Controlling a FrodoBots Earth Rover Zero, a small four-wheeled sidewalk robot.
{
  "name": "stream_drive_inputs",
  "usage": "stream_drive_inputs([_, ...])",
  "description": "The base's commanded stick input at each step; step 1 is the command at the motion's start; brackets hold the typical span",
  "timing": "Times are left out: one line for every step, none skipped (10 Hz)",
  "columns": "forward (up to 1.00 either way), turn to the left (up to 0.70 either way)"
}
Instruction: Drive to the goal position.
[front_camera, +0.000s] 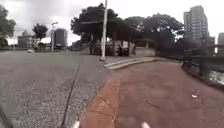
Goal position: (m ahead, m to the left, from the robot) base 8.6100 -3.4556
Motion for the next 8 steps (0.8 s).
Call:
stream_drive_inputs([0.7,-0.27])
stream_drive_inputs([0.7,-0.27])
stream_drive_inputs([0.7,-0.27])
stream_drive_inputs([0.7,-0.27])
stream_drive_inputs([0.7,-0.25])
stream_drive_inputs([0.7,-0.12])
stream_drive_inputs([0.7,0.0])
stream_drive_inputs([0.7,0.0])
